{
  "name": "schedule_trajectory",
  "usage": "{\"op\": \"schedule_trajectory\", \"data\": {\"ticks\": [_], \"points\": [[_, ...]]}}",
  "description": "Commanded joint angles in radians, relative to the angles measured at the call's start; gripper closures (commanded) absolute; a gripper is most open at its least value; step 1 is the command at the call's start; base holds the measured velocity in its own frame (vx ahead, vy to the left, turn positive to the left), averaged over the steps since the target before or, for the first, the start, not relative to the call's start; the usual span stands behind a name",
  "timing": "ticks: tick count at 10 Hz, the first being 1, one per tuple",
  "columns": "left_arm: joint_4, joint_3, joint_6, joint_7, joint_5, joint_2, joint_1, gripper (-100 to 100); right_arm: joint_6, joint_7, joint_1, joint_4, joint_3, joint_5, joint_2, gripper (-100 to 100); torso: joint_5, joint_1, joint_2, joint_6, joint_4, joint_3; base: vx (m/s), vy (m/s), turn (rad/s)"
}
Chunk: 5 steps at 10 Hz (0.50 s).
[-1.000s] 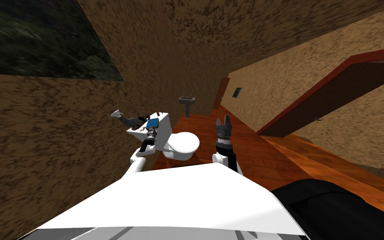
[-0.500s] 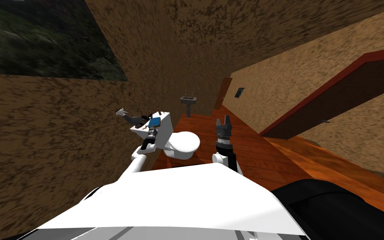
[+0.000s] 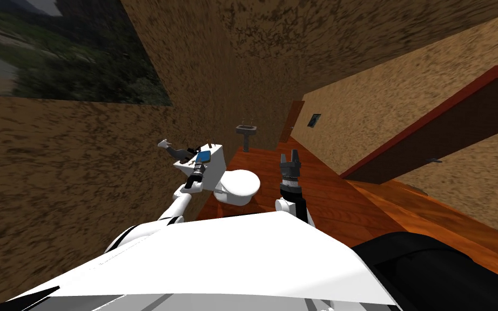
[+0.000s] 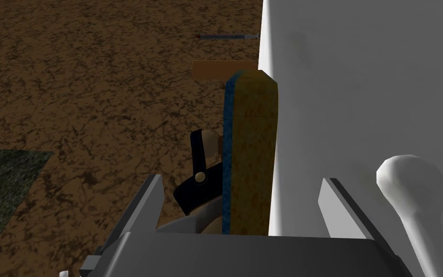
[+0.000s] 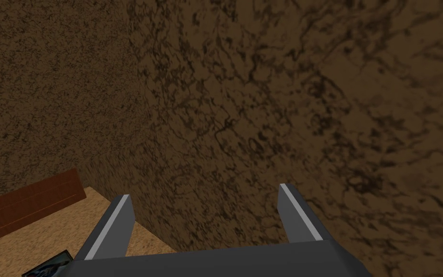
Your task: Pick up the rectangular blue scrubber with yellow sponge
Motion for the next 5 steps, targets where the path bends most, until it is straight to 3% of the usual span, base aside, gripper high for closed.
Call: {"op": "schedule_trajectory", "data": {"ticks": [1,2,3,5], "points": [[0.05,0.0,-0.001,0.0,-0.003,0.0,-0.047,-100,0.0,0.0,0.0,0.0,0.0,0.0,0.0,0,0.0,0.0,0.0,0.0,0.0,0.0,-0.04,-0.022,-0.038],[0.071,0.0,-0.001,0.0,-0.003,0.0,-0.047,-100,0.0,0.0,0.0,0.0,0.0,0.0,0.0,0,0.0,0.0,-0.001,0.0,0.0,0.0,-0.008,-0.007,-0.028],[0.104,-0.007,-0.03,0.022,-0.017,0.031,-0.09,-100,0.0,0.0,0.0,0.0,0.0,0.0,0.0,0,0.0,0.001,-0.002,0.0,-0.001,-0.001,-0.053,-0.017,0.203],[0.179,-0.007,-0.03,0.022,-0.017,0.031,-0.154,-100,0.0,0.0,0.0,0.0,0.0,0.0,0.0,0,0.0,0.0,0.0,0.0,0.0,0.0,-0.053,-0.026,0.058]]}}
